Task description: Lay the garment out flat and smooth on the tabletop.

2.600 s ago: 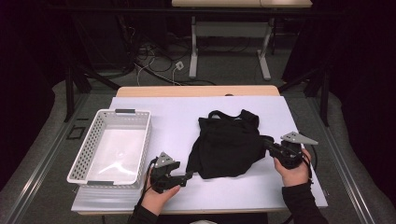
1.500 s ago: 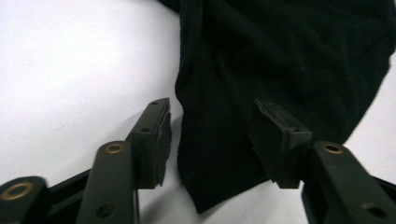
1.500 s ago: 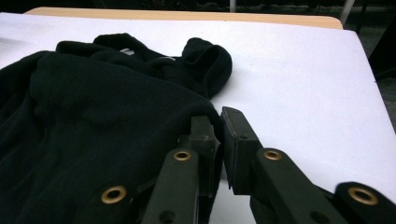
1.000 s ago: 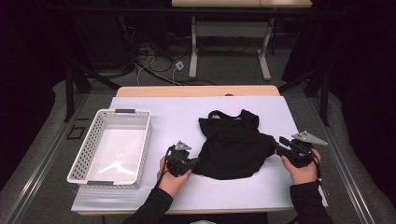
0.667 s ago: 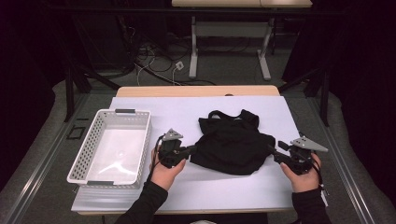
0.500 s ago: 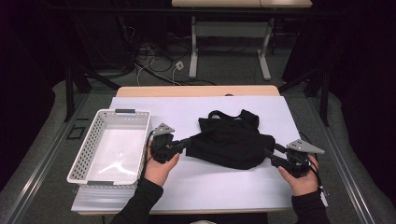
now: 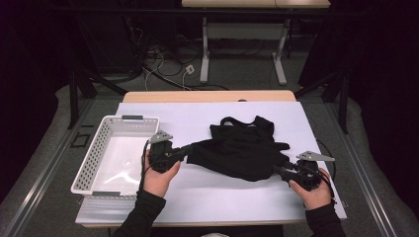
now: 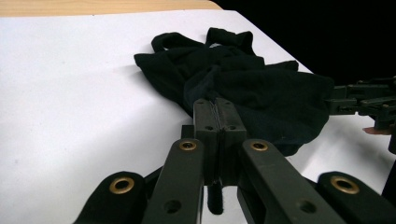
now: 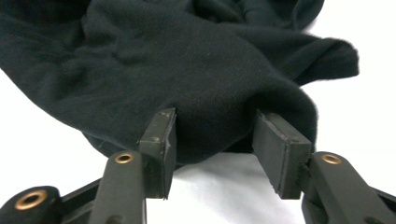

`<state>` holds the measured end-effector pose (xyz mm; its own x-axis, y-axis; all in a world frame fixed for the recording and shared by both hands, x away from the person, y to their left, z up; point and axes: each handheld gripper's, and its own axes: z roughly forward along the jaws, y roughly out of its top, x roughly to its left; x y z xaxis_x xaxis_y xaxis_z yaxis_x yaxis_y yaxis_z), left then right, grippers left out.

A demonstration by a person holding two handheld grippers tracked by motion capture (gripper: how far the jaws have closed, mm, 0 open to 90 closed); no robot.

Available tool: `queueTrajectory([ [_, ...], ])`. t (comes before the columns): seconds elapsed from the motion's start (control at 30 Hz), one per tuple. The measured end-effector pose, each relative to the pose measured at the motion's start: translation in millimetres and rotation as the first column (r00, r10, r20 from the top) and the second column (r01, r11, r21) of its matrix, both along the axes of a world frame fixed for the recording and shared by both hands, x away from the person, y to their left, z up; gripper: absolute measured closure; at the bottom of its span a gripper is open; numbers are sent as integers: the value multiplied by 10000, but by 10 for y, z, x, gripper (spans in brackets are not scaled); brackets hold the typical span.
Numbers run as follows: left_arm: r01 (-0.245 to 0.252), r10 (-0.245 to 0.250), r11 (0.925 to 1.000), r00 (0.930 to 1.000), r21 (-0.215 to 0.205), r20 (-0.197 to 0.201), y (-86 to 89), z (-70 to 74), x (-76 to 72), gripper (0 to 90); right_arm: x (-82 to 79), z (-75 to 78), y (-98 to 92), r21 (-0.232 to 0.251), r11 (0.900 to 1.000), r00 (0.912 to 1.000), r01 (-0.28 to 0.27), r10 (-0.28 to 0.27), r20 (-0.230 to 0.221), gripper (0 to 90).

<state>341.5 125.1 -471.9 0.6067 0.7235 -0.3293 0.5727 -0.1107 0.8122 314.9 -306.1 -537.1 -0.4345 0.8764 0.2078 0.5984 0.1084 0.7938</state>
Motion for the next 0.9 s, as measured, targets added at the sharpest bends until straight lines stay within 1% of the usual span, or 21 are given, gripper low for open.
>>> queueTrajectory([
  [0.07, 9, -9, 10000, 10000, -22, -6, -1, -5, 0, 896, 15, -16, 1, -71, 10000, 10000, 57, -57, -31, 535],
  [0.13, 54, -54, 10000, 10000, -3, 9, -5, -8, 2, 896, 33, -21, -7, -62, 9999, 9999, 87, -88, -86, 602],
  [0.2, 71, -71, 10000, 10000, -48, 5, -14, -10, -1, 897, 58, -9, -16, 149, 9997, 9997, 199, -197, -150, 695],
  [0.27, 78, -77, 9999, 10000, -84, 14, -17, -6, -4, 897, 82, 8, -21, 408, 9990, 9995, 179, -169, -256, 773],
  [0.3, 133, -133, 9999, 9999, -52, 43, -10, 1, -5, 897, 89, 17, -17, 502, 9986, 9994, 187, -172, -295, 799],
  [0.33, 120, -119, 9999, 9999, -74, 40, -9, 7, -7, 897, 95, 28, -13, 530, 9985, 9996, 147, -135, -235, 828],
  [0.47, 147, -144, 9996, 9998, -233, 159, 7, 60, -31, 897, 73, 108, -21, 627, 9979, 9999, 138, -135, -48, 851],
  [0.5, 181, -174, 9994, 9996, -284, 244, 13, 83, -41, 897, 58, 159, -45, 700, 9974, 9998, 155, -162, 92, 851],
  [0.6, 267, -252, 9989, 9990, -394, 381, 19, 149, -75, 896, 16, 290, -132, 1007, 9945, 9989, 290, -325, 337, 853],
  [0.67, 314, -289, 9984, 9983, -475, 511, 18, 202, -104, 896, -2, 372, -200, 1286, 9911, 9986, 342, -391, 357, 854],
  [0.73, 394, -360, 9978, 9973, -525, 645, 20, 254, -130, 897, -15, 446, -250, 1461, 9885, 9979, 393, -463, 445, 854],
  [0.8, 447, -403, 9974, 9964, -574, 751, 15, 288, -155, 897, -24, 514, -277, 1502, 9879, 9976, 383, -465, 515, 854],
  [0.9, 658, -608, 9954, 9956, -699, 710, -13, 311, -191, 896, -33, 579, -294, 1443, 9891, 9984, 293, -361, 445, 854],
])
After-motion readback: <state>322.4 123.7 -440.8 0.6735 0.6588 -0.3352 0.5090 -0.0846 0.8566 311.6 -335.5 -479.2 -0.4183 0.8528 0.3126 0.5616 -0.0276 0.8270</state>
